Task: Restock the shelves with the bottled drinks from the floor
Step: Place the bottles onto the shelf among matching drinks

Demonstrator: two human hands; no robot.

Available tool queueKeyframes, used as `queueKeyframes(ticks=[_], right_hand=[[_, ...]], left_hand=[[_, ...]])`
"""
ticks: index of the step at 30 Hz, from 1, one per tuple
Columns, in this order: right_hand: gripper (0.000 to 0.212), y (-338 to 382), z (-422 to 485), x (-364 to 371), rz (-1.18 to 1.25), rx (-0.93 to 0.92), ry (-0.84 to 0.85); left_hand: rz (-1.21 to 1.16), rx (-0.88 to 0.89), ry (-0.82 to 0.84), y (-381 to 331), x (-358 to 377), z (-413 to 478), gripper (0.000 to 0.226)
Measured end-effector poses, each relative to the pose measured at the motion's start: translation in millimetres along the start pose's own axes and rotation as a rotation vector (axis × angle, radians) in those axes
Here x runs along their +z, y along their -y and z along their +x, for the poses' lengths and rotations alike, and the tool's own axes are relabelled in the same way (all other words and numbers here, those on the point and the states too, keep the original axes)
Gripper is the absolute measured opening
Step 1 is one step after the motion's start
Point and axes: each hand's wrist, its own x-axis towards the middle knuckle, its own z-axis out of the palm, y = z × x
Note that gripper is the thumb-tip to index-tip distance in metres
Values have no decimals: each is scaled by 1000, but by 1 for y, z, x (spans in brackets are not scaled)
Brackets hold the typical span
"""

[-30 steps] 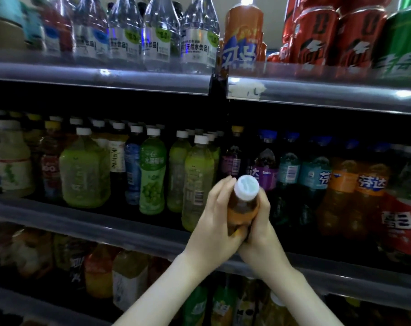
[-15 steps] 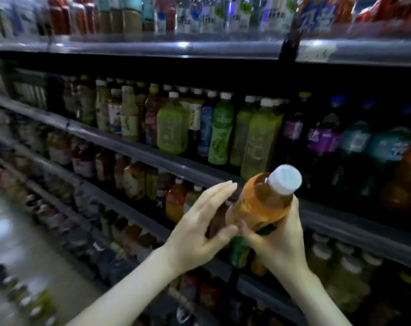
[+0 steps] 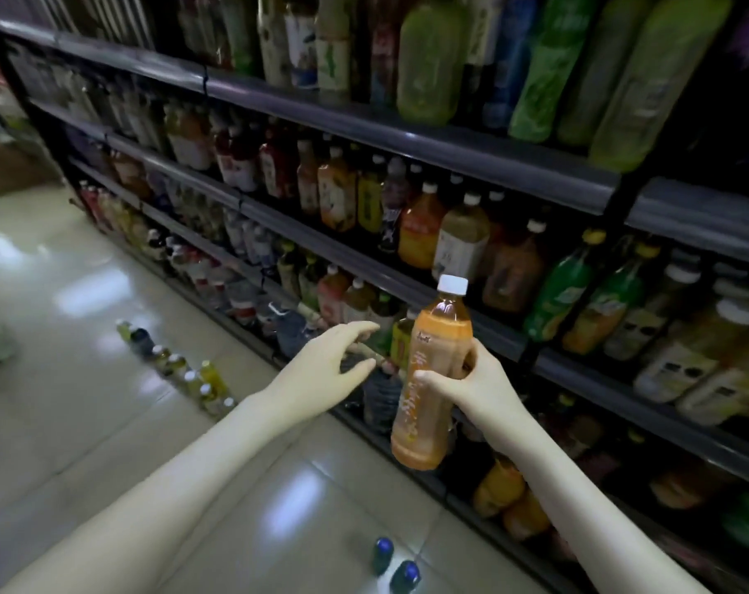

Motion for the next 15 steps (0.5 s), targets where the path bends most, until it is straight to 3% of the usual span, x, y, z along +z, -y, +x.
queueKeyframes(ticks=[11,15], right_hand=[[50,83,82,194,129,-9,-27],[45,122,114,221,184,-32,-71]], left_hand=[[-98,-6,121,124,-158,3,40],[-100,38,161,135,-200,35,54]])
